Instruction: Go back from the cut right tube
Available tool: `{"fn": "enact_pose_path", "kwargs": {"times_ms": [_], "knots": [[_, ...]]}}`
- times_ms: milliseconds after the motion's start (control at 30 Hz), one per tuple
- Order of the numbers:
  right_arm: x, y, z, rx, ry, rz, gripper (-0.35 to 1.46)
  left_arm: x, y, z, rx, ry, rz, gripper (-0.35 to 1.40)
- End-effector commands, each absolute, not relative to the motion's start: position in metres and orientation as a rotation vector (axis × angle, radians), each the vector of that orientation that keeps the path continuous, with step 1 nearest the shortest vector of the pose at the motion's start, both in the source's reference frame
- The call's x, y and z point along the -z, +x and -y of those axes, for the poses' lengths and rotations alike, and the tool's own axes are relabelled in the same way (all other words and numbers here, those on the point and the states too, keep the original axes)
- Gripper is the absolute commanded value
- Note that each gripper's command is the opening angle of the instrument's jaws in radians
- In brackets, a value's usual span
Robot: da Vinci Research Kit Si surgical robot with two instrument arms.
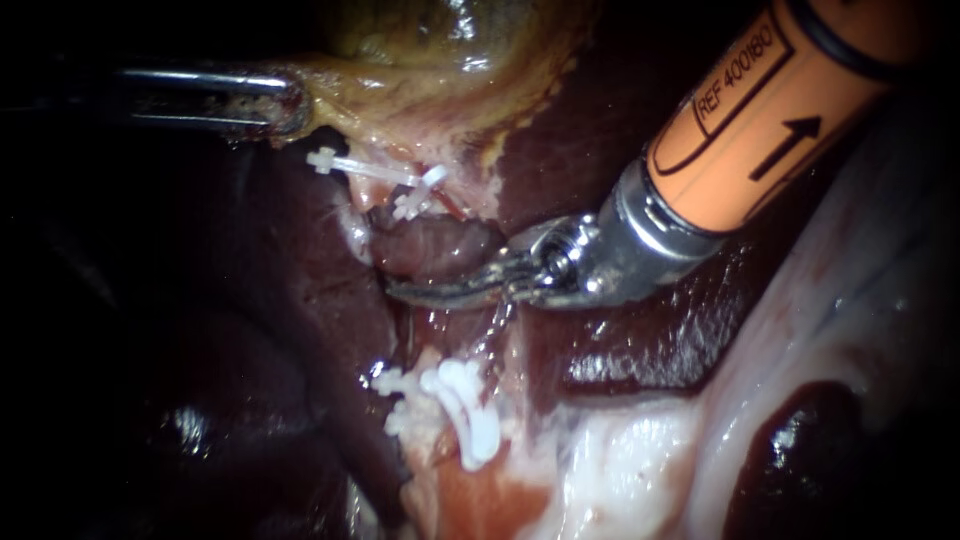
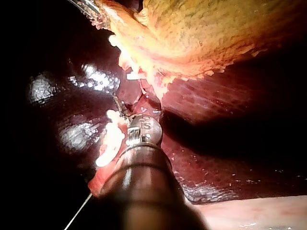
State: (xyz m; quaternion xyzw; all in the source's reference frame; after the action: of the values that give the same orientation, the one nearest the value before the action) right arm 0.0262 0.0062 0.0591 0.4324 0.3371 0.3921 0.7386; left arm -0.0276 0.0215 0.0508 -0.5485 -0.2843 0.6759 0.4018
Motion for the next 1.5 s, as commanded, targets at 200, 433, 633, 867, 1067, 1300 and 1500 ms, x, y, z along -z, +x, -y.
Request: {"fn": "enact_pose_path", "kwargs": {"times_ms": [200,433,633,867,1067,1300,1500], "knots": [[-0.0598,0.0279,-0.0058,-0.822,0.9,-0.852,1.38,-0.0508,-0.0276,-0.0215,-1.709,-1.387,0.719,-0.35],[-0.0601,0.0282,-0.0054,-0.596,0.764,-0.947,1.43,-0.0508,-0.0276,-0.0215,-1.709,-1.387,0.72,-0.35],[-0.0584,0.0266,-0.005,-0.326,0.495,-0.923,1.43,-0.0508,-0.0276,-0.0215,-1.709,-1.387,0.72,-0.35],[-0.0569,0.0204,-0.0054,-0.231,0.275,-0.821,1.45,-0.0508,-0.0276,-0.0215,-1.709,-1.387,0.72,-0.35],[-0.0551,0.0126,-0.0061,-0.2,0.181,-0.802,1.43,-0.0509,-0.0275,-0.0215,-1.709,-1.387,0.72,-0.35],[-0.0542,0.0101,-0.0064,-0.227,0.171,-0.747,1.41,-0.0512,-0.0276,-0.0215,-1.71,-1.388,0.719,-0.35],[-0.0543,0.0101,-0.0062,-0.233,0.174,-0.741,1.41,-0.0524,-0.0287,-0.0212,-1.712,-1.388,0.707,-0.35]]}}
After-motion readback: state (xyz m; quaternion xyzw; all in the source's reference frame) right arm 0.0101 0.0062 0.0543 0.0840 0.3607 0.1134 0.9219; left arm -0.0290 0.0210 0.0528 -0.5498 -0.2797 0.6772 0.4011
